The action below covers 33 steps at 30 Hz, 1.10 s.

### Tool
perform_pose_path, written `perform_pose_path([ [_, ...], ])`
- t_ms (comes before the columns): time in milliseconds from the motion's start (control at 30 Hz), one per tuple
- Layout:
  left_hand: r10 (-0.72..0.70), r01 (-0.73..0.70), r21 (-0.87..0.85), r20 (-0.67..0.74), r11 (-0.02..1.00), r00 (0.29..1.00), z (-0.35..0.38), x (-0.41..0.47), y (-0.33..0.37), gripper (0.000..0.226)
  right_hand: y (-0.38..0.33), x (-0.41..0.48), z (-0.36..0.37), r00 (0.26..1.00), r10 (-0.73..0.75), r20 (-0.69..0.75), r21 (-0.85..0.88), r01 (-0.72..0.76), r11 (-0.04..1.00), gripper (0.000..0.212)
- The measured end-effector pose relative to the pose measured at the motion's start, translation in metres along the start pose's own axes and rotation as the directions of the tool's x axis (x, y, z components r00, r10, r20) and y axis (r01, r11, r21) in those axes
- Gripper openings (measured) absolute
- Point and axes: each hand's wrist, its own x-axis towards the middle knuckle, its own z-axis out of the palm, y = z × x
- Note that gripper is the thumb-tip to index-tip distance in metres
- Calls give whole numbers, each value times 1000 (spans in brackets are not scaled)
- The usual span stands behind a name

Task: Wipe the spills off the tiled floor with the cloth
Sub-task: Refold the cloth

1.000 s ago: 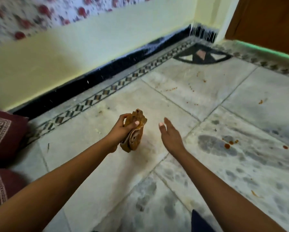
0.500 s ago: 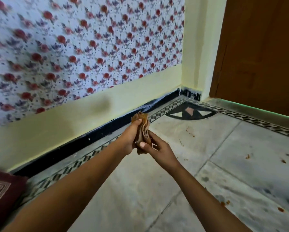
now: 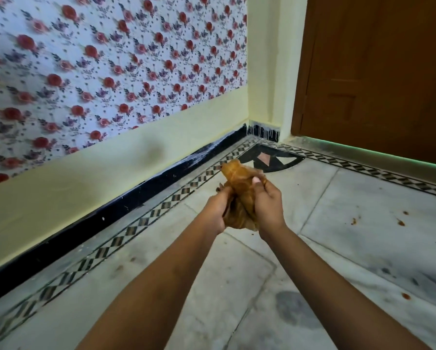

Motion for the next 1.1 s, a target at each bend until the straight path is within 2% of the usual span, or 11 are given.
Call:
perform_pose_path([
  [133, 19, -21, -19, -69, 1000, 997, 0, 7, 2, 41, -9, 21, -23, 986, 126, -112, 120, -112, 986, 33],
  [233, 48, -40, 60, -132, 997, 990, -7, 22, 1, 41, -5, 36, -47, 977, 127, -169, 59, -119, 991, 26],
  [433, 85, -69, 181, -79, 981, 993, 3, 20, 21, 34, 30, 33, -79, 940, 184, -287, -75, -213, 974, 26],
  [567, 137, -150, 153, 93, 977, 986, 13, 8, 41, 39, 57, 10, -94, 944, 279, -175, -257, -317, 913, 23],
  [667, 189, -263, 357, 229, 896, 955, 24, -5, 48, 17, 61, -2, -83, 883, 464, -67, -334, -458, 824, 33],
  [700, 202, -303, 450, 259, 840, 945, 29, -9, 49, 17, 59, -4, -79, 850, 525, -50, -268, -518, 813, 38],
  [767, 227, -359, 571, 292, 738, 929, 37, -16, 52, 15, 56, -5, -71, 784, 619, 40, 75, -620, 781, 51],
  [800, 239, -378, 592, 301, 711, 923, 40, -22, 54, 13, 57, -6, -68, 770, 631, 95, 230, -634, 739, 58],
  [867, 245, -409, 594, 340, 693, 908, 45, -34, 57, 11, 62, -10, -62, 777, 605, 174, 398, -617, 679, 71],
  [967, 177, -424, 570, 438, 704, 882, 48, -50, 60, 13, 64, -15, -53, 797, 577, 181, 570, -563, 599, 78],
  [1100, 109, -346, 403, 506, 847, 856, 39, -57, 63, 9, 58, -14, -51, 832, 528, 172, 644, -500, 578, 73],
])
